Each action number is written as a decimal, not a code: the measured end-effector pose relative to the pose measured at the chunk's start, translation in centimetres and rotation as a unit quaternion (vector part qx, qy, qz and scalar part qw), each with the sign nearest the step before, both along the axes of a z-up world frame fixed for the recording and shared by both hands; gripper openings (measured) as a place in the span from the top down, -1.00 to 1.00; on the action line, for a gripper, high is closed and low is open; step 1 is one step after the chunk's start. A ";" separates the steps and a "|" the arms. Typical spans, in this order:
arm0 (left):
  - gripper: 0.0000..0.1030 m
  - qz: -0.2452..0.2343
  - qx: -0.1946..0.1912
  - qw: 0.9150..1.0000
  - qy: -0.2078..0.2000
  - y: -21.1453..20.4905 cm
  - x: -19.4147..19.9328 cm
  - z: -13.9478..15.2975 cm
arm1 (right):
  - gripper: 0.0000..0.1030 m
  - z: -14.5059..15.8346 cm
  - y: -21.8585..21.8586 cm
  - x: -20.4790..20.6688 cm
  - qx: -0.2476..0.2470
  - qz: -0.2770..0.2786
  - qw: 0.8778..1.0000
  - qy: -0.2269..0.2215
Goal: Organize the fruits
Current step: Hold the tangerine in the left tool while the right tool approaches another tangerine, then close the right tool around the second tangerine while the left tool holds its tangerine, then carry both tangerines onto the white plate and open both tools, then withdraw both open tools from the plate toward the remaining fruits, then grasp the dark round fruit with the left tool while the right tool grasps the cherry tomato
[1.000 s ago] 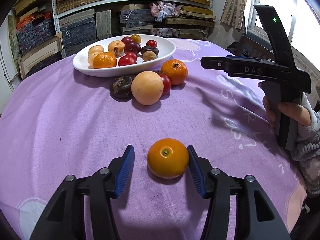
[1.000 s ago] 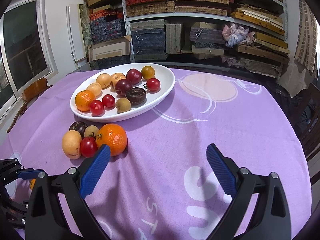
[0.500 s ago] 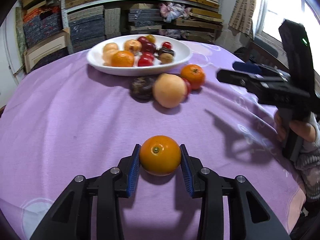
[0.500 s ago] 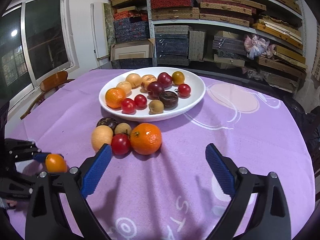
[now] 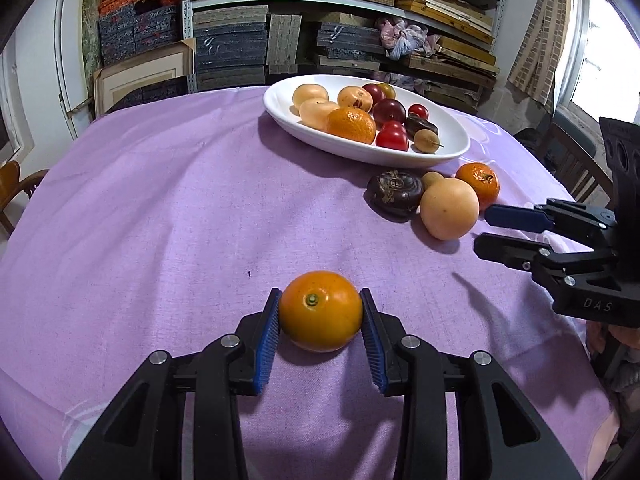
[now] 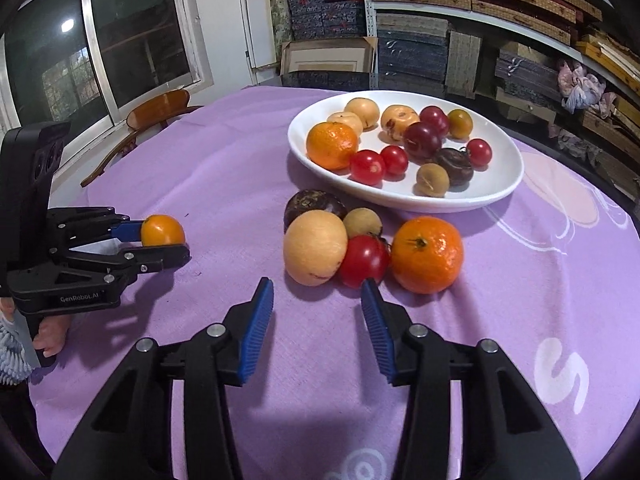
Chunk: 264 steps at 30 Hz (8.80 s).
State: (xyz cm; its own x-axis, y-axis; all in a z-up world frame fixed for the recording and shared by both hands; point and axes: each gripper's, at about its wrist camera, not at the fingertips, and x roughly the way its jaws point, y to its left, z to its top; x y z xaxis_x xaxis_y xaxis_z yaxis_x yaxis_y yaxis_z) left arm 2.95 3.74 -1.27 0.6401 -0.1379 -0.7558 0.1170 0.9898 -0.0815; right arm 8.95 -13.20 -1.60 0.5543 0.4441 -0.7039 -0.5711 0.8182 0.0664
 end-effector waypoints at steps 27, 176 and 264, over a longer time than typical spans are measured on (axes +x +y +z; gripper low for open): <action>0.25 0.003 -0.003 1.000 0.005 0.1 -0.1 -0.2 | -0.09 0.8 -6.0 2.6 0.016 -0.129 0.991 -0.022; -0.64 0.012 0.027 1.000 0.002 -2.4 9.6 2.4 | -0.31 2.5 -7.8 2.5 0.031 -0.118 0.991 -0.051; -0.39 0.055 0.011 0.998 0.012 2.1 12.1 0.0 | 0.41 -1.1 -3.2 4.6 -0.011 -0.054 0.998 0.033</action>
